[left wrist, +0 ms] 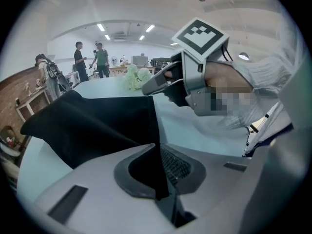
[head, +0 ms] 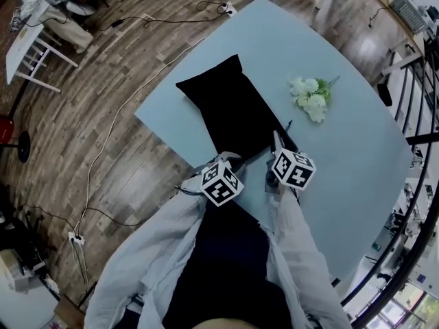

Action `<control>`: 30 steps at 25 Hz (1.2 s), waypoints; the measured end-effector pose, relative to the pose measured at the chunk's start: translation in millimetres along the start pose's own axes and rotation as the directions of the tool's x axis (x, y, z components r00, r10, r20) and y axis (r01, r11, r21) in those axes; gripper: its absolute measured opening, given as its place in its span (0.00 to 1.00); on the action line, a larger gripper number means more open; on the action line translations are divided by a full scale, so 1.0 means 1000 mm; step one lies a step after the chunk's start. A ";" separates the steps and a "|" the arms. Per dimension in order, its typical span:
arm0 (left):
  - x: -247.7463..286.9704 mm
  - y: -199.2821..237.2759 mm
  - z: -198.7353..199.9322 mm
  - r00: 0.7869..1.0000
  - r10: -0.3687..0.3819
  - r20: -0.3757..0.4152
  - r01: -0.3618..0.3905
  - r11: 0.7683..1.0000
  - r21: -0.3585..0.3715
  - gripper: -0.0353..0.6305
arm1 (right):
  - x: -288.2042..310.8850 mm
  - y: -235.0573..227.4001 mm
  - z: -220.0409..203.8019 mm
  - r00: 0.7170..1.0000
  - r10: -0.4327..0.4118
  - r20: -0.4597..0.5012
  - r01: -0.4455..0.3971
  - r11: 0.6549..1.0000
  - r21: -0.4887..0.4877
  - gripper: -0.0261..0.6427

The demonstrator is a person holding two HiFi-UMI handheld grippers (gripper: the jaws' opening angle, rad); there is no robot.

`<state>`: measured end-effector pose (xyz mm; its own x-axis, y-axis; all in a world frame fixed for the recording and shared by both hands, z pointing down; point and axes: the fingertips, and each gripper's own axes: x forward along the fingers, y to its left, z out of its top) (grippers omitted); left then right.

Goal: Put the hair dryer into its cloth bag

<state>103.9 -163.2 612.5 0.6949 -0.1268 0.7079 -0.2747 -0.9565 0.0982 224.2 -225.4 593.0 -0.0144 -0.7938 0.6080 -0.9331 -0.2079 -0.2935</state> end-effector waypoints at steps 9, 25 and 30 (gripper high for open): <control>0.002 0.004 -0.010 0.999 -0.031 0.045 0.038 0.984 -0.175 0.11 | 0.028 -0.005 -0.018 0.979 -0.086 -0.186 0.069 0.993 -0.097 0.10; -0.089 0.032 0.031 0.948 -0.014 0.317 0.121 0.939 -0.322 0.29 | -0.053 -0.007 -0.006 0.998 -0.041 -0.038 0.046 0.988 0.147 0.14; -0.105 0.073 0.075 0.908 0.027 0.418 0.110 0.947 -0.301 0.29 | -0.086 -0.009 0.027 0.993 -0.065 0.098 0.044 0.979 0.198 0.12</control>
<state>60.2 -239.1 492.9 0.9014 -0.2512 0.3526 -0.3835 -0.8411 0.3814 243.4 -170.3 523.3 0.0814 -0.8311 0.5501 -0.8430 -0.3518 -0.4068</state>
